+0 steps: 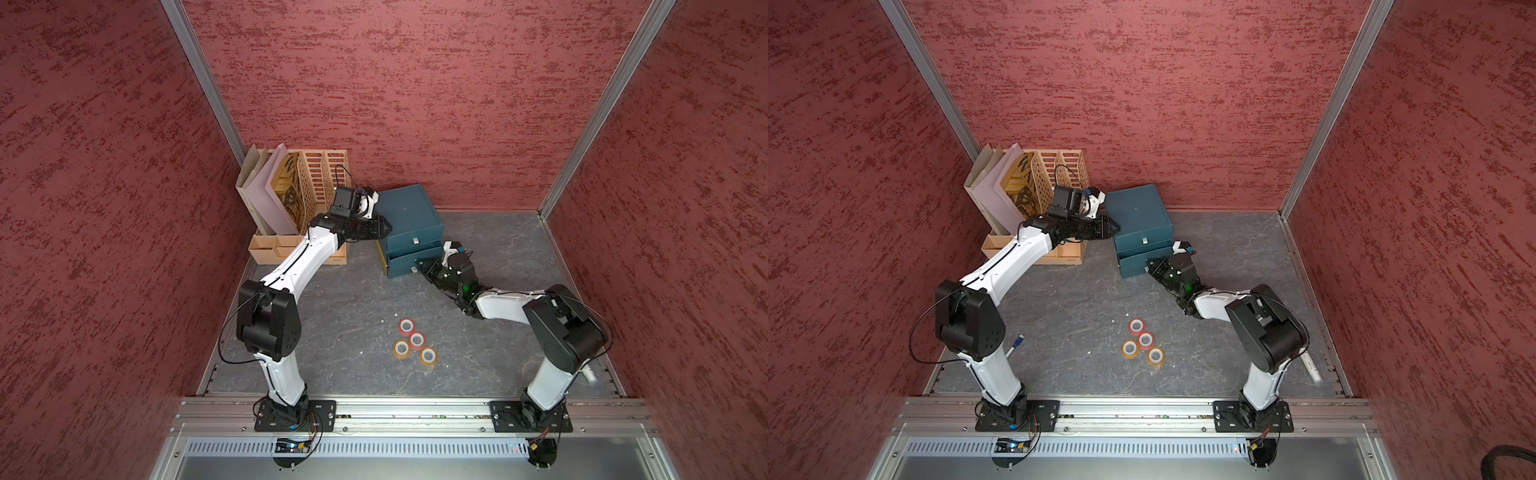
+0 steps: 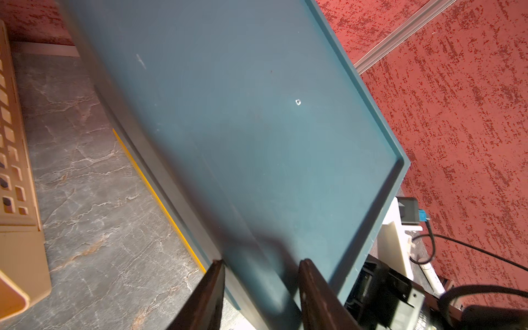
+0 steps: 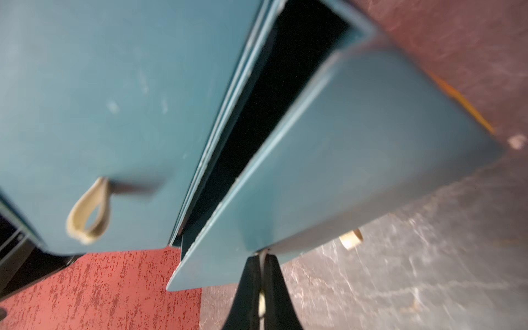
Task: Place the transparent tape into the drawer according to color
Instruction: Open the drawer in the storage box.
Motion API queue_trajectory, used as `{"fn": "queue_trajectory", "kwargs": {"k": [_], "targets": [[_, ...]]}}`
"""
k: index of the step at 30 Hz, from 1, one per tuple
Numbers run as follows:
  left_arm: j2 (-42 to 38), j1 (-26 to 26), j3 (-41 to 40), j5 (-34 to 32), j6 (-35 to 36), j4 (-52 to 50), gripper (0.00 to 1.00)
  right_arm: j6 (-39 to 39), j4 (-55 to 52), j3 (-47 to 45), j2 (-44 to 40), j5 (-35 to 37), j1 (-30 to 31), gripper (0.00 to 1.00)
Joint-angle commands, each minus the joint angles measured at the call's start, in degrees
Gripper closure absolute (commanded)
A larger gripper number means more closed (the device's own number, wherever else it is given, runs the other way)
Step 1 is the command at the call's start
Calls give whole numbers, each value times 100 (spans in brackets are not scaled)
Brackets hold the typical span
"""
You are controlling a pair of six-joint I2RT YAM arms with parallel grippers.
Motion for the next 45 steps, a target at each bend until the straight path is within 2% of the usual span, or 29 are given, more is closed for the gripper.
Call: {"fn": "queue_trajectory", "kwargs": {"k": [1,10,22,28,34,35,42,45], "targets": [[85,18,47,61,62,-24,56,-179,-285,-204,-602,141,89,100],[108,10,66,61,73,-42,55,-272,-877,-759,-1358,359,354,100],[91,-17,145,49,89,-124,56,-253,-1068,-1091,-1528,630,580,100],[56,-26,158,44,84,-149,51,-330,-1097,-1049,-1525,634,580,48],[-53,-39,78,41,85,-78,42,-435,-1358,-1084,-1949,680,597,6],[-83,-44,43,43,76,-35,41,-466,-1459,-1093,-2021,699,606,2],[-284,-52,-161,61,10,196,32,-811,-2453,-1119,-2718,797,659,2],[-406,-53,-273,83,-36,304,24,-969,-3059,-1093,-2997,779,675,2]]}}
